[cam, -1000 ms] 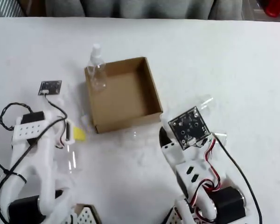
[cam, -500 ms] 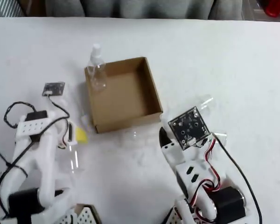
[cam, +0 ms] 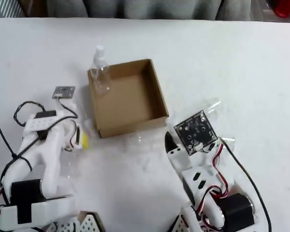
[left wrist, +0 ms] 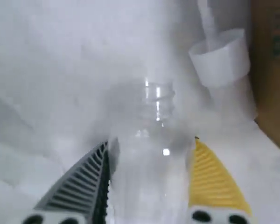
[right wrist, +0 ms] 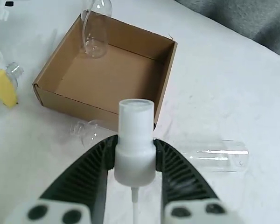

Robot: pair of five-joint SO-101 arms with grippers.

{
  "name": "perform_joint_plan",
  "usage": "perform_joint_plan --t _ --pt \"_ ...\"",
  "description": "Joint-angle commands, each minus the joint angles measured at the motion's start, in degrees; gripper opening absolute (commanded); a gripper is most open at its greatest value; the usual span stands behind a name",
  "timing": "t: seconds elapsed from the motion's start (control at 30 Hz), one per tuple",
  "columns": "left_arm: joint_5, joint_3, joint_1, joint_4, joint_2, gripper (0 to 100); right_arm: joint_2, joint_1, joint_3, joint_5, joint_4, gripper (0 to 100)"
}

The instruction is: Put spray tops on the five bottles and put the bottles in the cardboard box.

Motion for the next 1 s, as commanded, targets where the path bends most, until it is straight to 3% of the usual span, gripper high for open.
perform_joint_plan --t 0.0,0.3,0.77,0.97 --pt "-1.1 -3.1 3.9 -0.7 -0.2 1 0.0 0.5 -0.5 0.0 -0.1 1.5" --pt "-1.7 -3.7 5.7 3.1 -4.0 2 -0.1 0.6 0.4 0.0 -0.1 1.5" --pt "-1.6 1.3 8.6 12.1 -39.0 2 -0.2 0.6 0.6 0.0 -0.5 1.5" --pt "-1.5 1.4 8.8 11.5 -51.0 2 -0.4 0.6 0.0 -2.1 -7.9 1.5"
